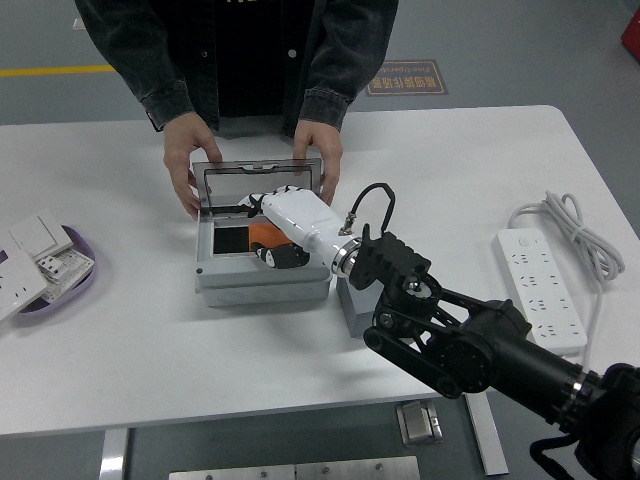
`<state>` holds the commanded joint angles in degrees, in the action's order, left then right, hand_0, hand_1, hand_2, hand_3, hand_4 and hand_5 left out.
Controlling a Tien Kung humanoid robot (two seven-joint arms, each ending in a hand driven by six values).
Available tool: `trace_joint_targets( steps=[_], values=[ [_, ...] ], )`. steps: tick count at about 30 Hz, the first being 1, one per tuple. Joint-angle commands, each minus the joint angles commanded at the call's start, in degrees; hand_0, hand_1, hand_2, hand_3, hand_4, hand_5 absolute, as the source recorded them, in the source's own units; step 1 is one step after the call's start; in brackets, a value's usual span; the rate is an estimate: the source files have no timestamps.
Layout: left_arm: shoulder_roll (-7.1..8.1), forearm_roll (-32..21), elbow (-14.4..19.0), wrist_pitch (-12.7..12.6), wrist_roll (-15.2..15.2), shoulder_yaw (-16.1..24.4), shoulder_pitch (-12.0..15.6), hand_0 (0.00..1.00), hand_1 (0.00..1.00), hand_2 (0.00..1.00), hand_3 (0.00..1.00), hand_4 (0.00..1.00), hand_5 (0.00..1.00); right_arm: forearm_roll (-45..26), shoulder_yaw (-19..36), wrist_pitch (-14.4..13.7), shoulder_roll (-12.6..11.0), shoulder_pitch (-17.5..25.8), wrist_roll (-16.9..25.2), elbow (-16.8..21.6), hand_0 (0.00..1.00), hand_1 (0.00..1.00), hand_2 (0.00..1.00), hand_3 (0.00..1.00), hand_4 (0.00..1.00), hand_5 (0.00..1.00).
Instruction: Pick up the cylinder from the cube,place it in the box,flap close box
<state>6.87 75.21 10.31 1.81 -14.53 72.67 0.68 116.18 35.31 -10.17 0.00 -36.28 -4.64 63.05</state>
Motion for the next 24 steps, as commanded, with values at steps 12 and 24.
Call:
trace_joint_targets(
  steps=[12,24],
  values=[
    [-0.33,-0.9,0.0,-0.1,0.1,-0.7,0.2,0.599,0.579,0.556,0.602,0.660,0.268,-20.2,-0.1,-4.7,-1.7,1.6,8.6,7.7,0.877,0.723,0.724,0.810,0.718,0.072],
    [-0.25,-0.1,0.0,0.0,0.1,-0.3,-0.1,0.599,0.579,0.555,0.601,0.658,0.268,-32.5,2.1,-4.8,-6.0,-6.4,8.5,3.7,0.620,0.638,0.664,0.774,0.712,0.102]
  ],
)
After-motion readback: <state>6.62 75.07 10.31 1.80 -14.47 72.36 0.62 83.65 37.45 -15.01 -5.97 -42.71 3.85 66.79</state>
